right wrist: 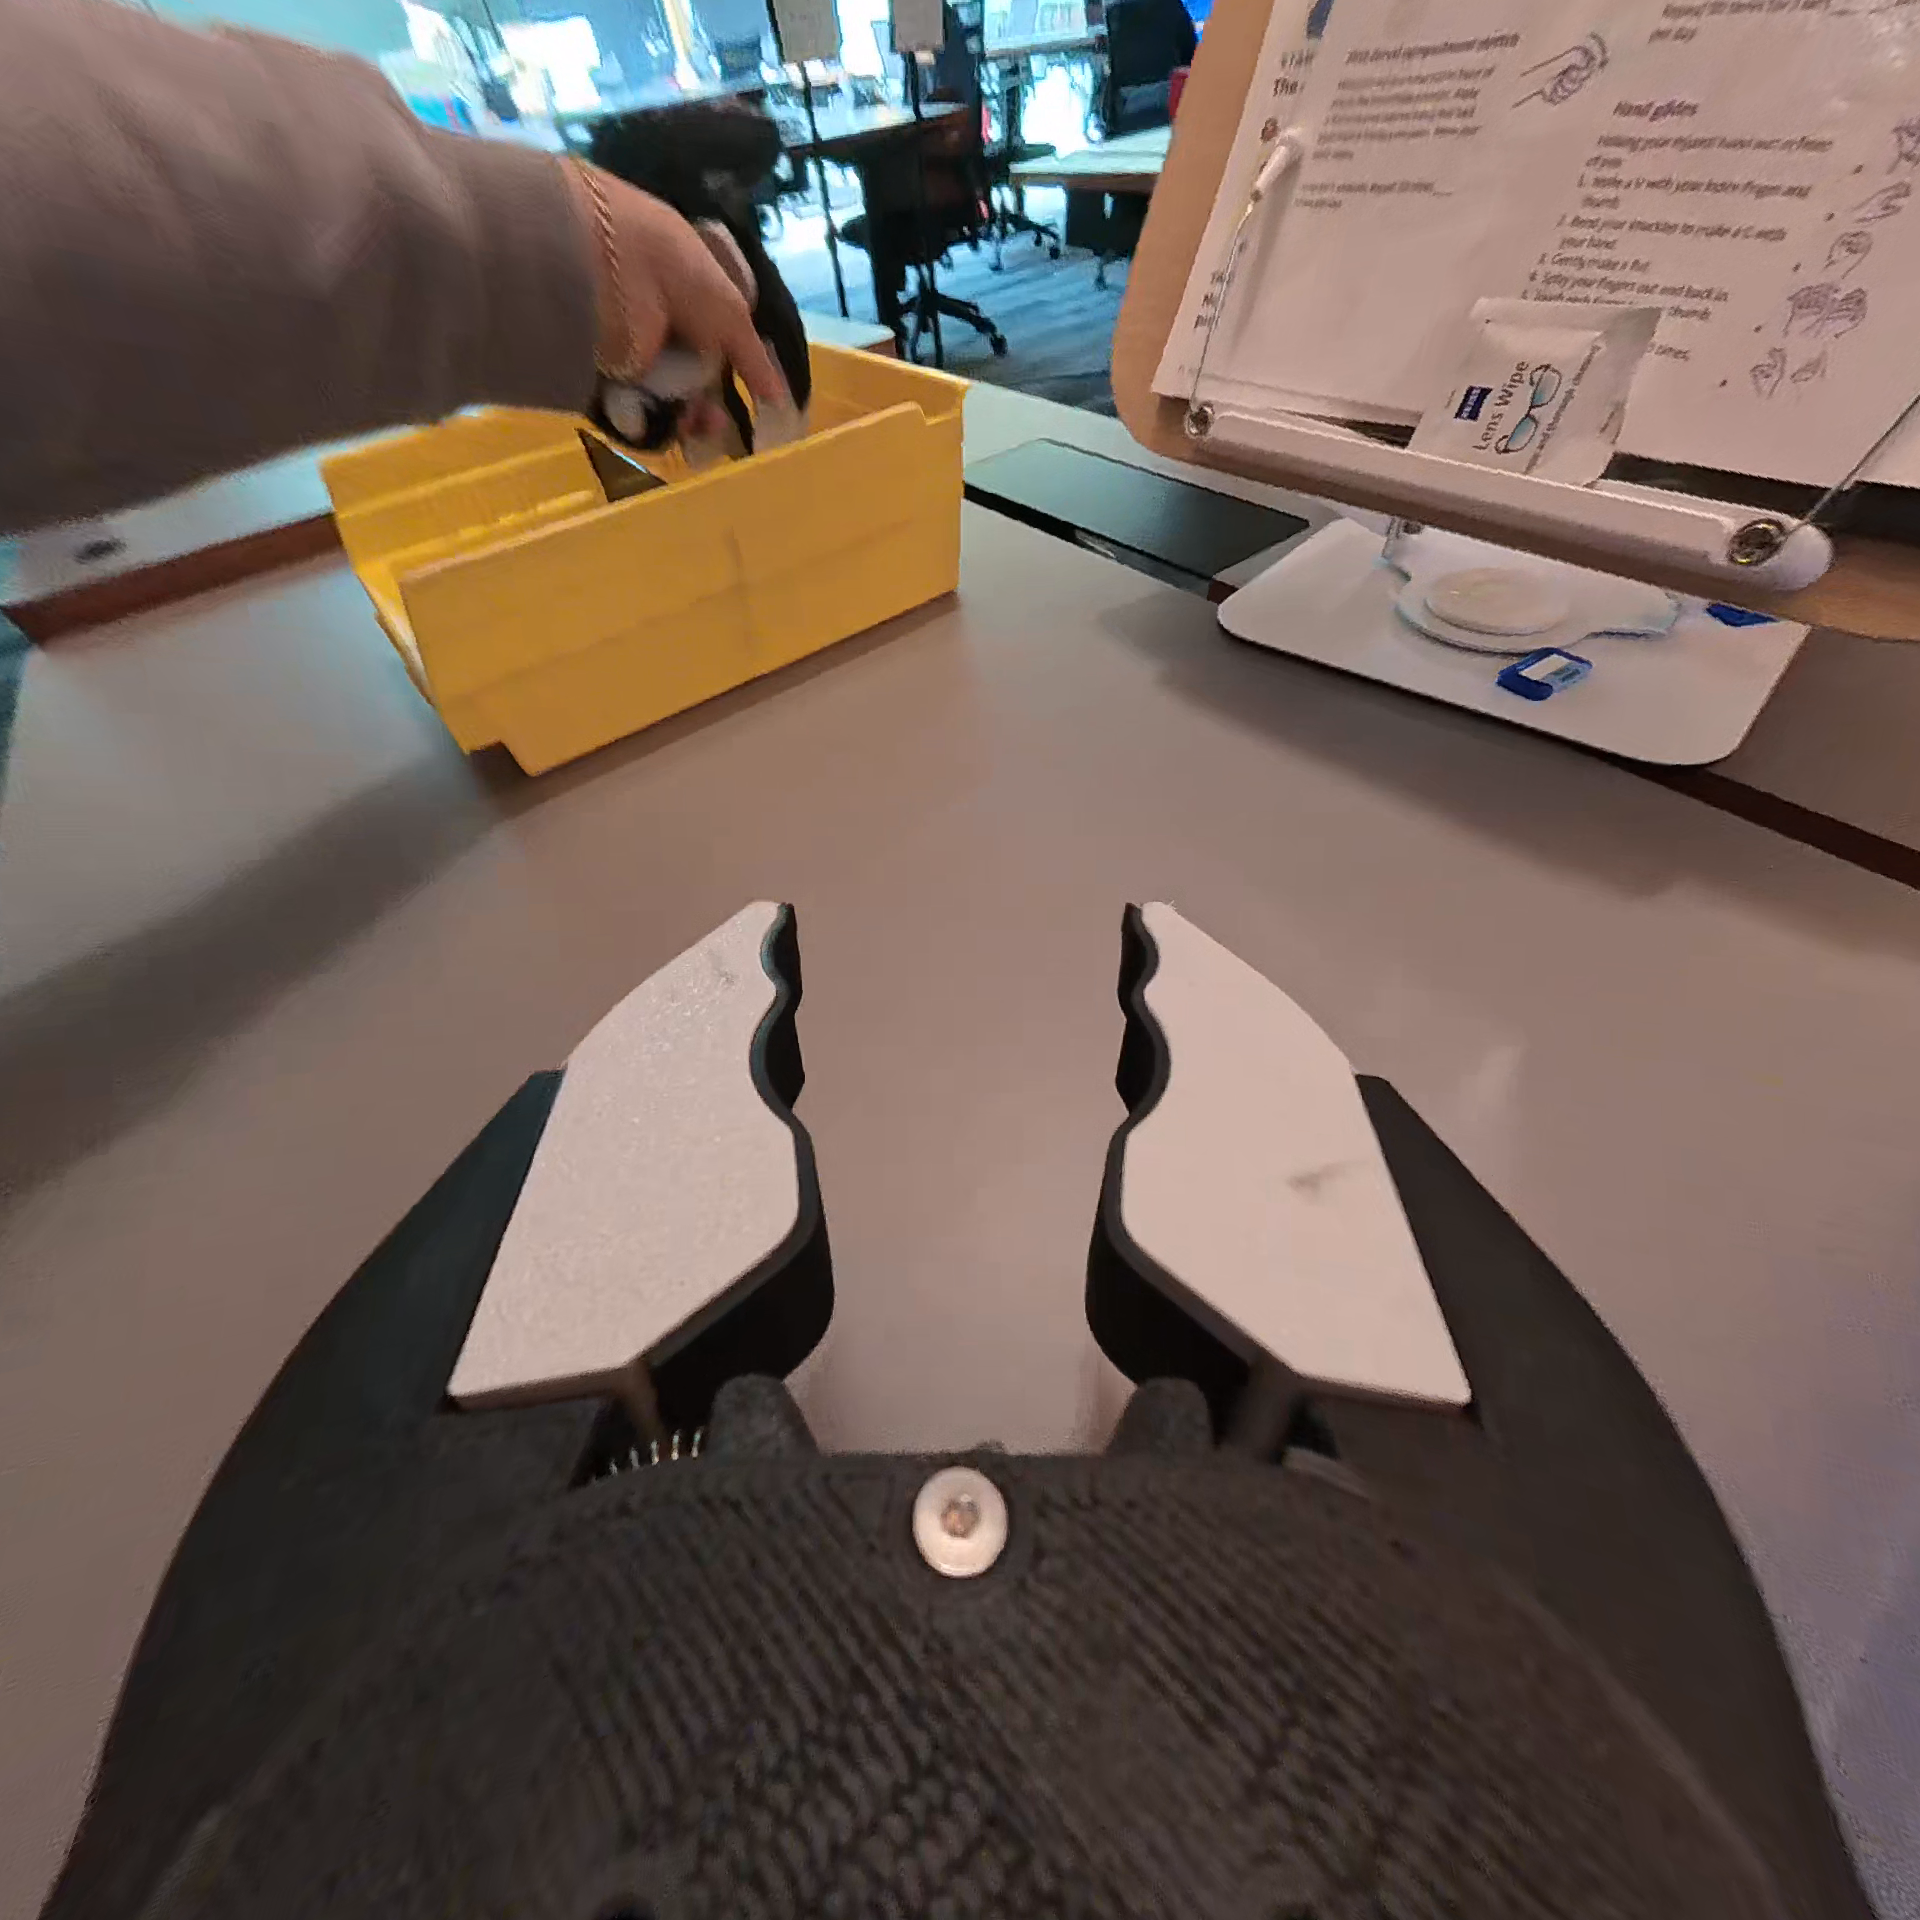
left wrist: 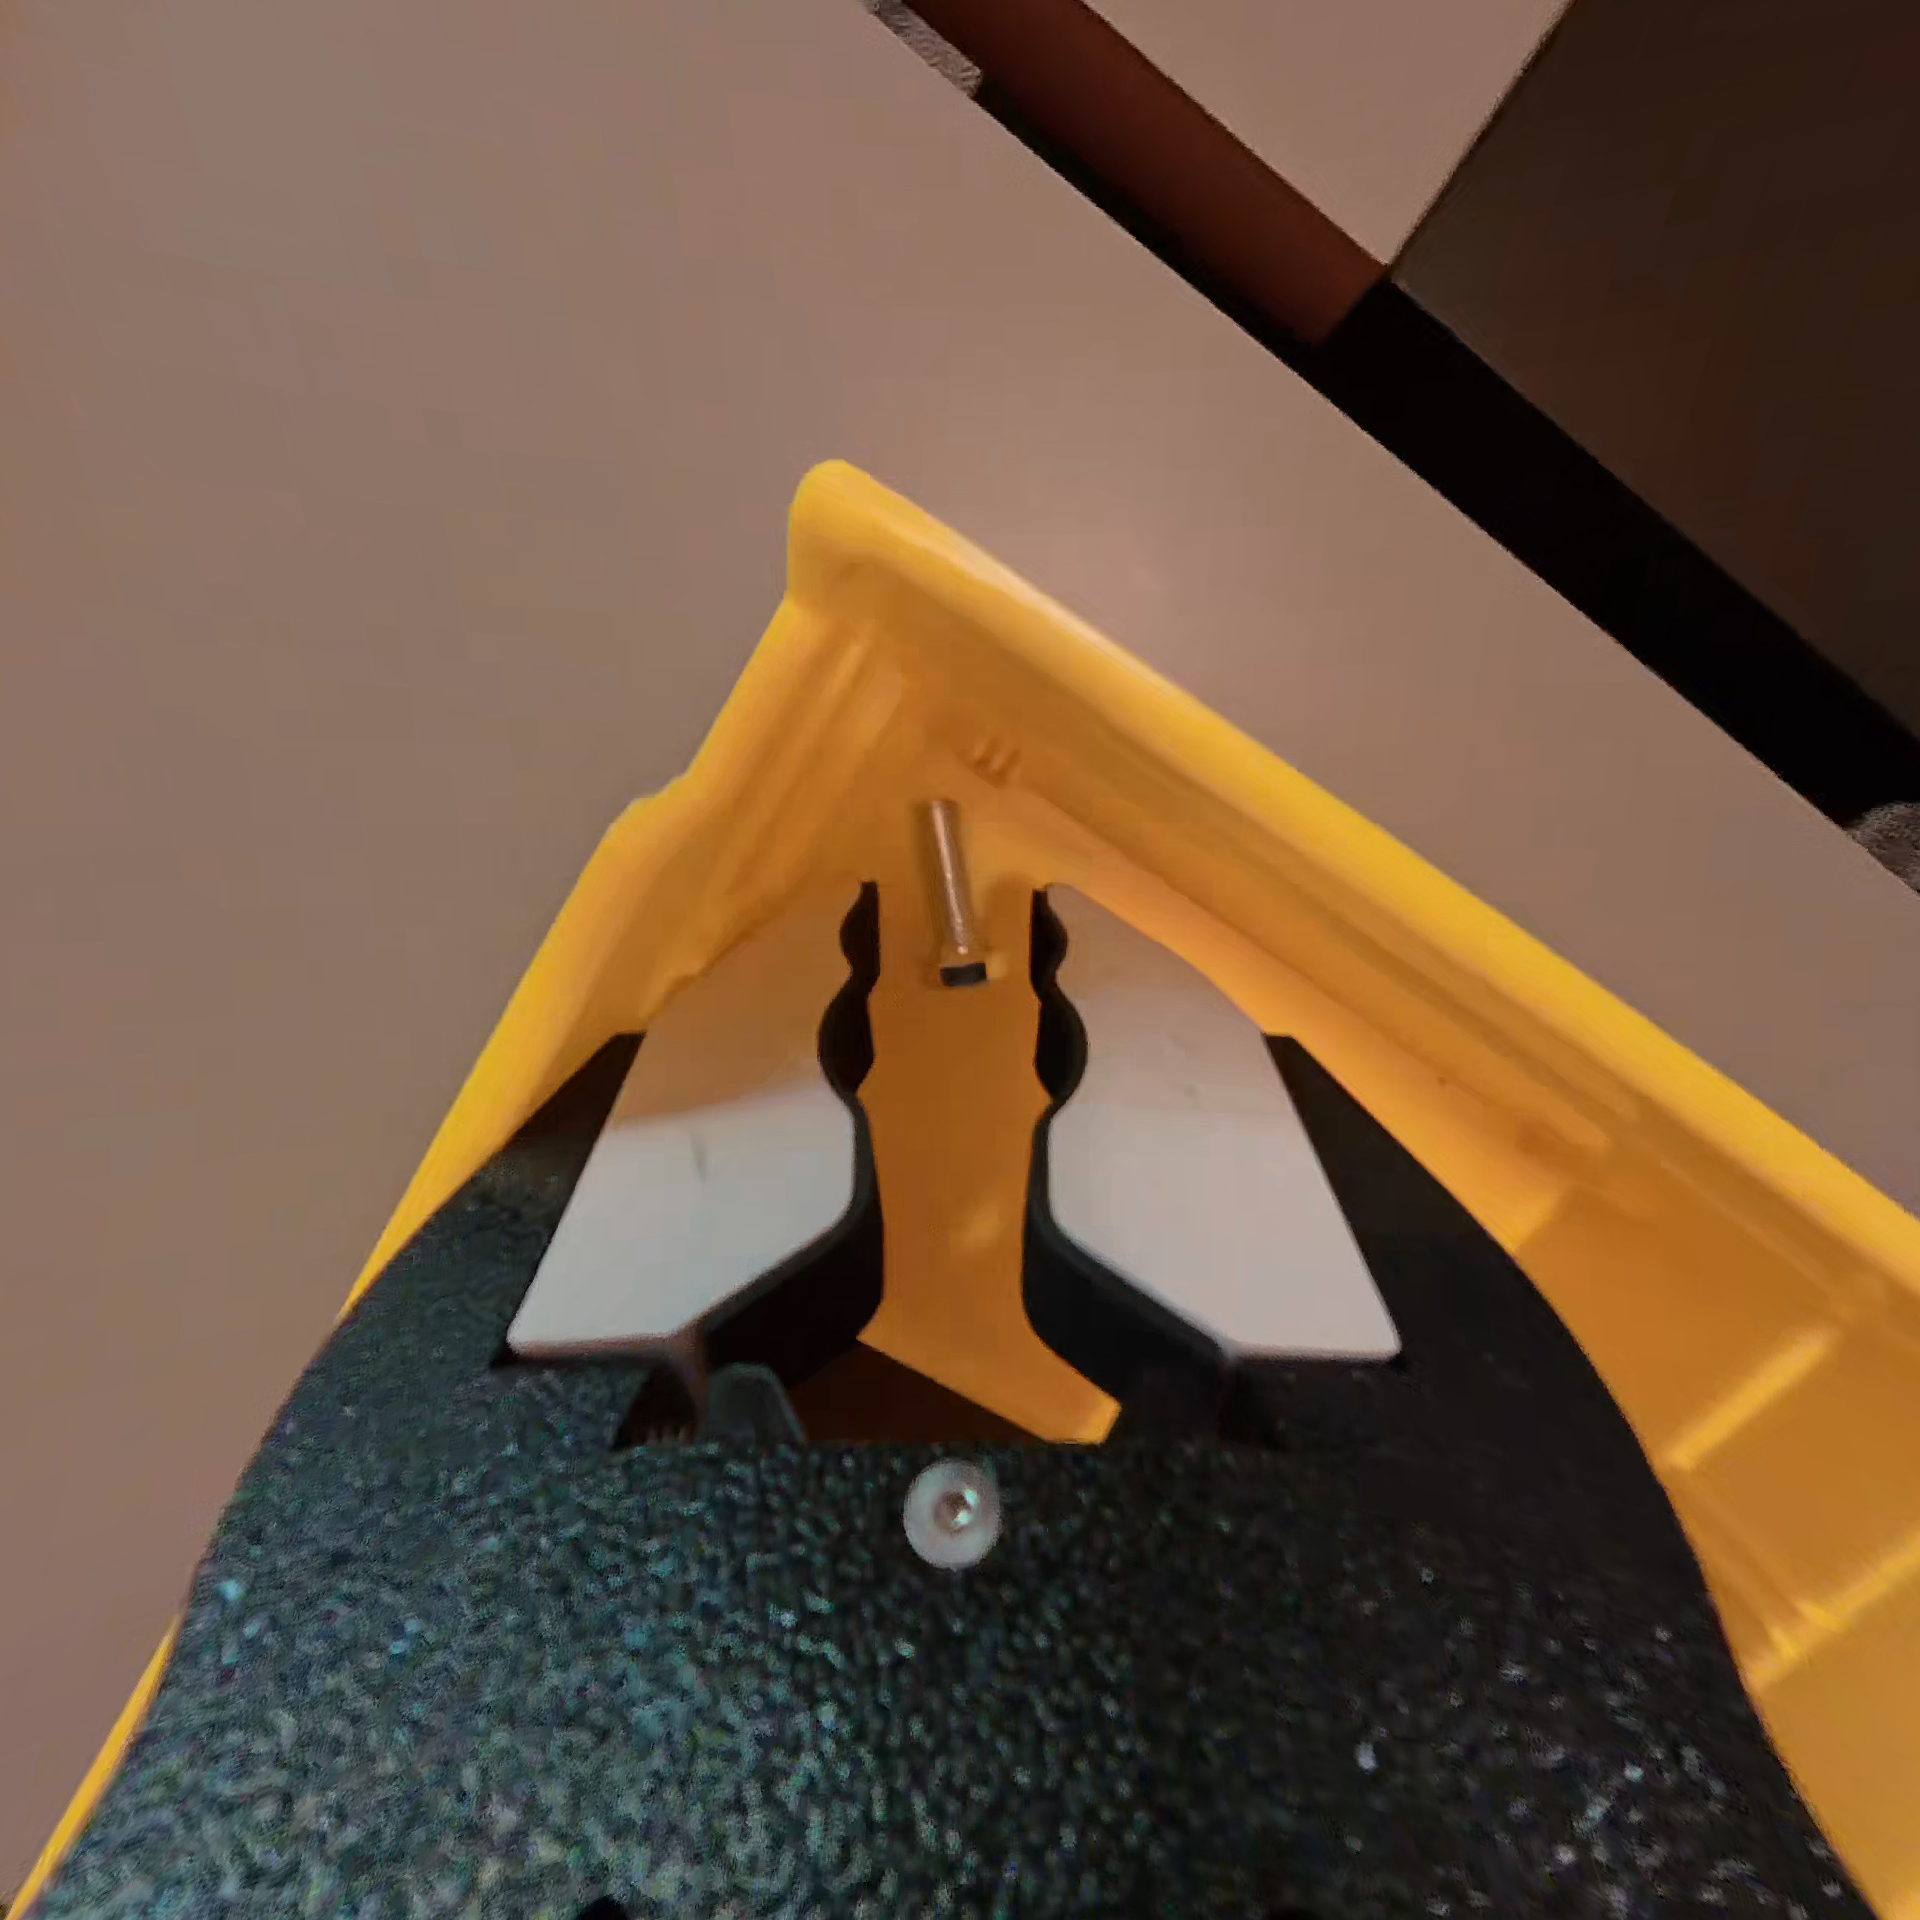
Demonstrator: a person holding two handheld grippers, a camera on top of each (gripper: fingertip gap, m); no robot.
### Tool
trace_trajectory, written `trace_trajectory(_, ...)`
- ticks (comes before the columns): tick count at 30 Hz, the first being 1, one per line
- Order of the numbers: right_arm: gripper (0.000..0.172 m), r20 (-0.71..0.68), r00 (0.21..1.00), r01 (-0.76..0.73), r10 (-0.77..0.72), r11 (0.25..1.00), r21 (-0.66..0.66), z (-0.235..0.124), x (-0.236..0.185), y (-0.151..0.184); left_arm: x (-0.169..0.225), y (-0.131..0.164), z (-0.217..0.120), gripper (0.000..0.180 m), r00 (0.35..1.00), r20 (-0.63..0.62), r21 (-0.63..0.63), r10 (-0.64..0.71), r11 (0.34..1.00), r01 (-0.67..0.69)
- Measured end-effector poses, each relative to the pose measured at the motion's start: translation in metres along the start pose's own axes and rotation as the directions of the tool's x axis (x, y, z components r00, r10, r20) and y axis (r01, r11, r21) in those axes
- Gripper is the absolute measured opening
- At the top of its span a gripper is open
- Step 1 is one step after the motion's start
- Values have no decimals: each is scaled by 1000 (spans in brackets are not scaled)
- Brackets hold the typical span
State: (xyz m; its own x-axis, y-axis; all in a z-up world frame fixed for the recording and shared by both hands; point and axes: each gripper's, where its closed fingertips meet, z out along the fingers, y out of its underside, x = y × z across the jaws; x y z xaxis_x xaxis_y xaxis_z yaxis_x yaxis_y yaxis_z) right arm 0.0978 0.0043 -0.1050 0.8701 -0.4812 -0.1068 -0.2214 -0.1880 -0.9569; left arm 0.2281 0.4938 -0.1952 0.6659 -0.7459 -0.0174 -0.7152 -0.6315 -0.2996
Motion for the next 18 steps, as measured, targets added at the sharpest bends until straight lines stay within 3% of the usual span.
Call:
trace_trajectory(7, 58, 98, 989, -115, 110, 992, 48, 0, -4, -1, -1, 4, 24, 13, 998, 62, -14, -18, 1000, 19)
trace_trajectory(13, 56, 13, 1000, -1, 0, 999, 45, 4, 1, 0, 9, 14, 20, 9, 993, -9, -55, 115, 992, -116)
trace_trajectory(18, 59, 25, 1000, -21, 18, 988, 151, 10, -8, -12, 28, 12, -14, 9, 968, -97, 99, 231, 970, -222)
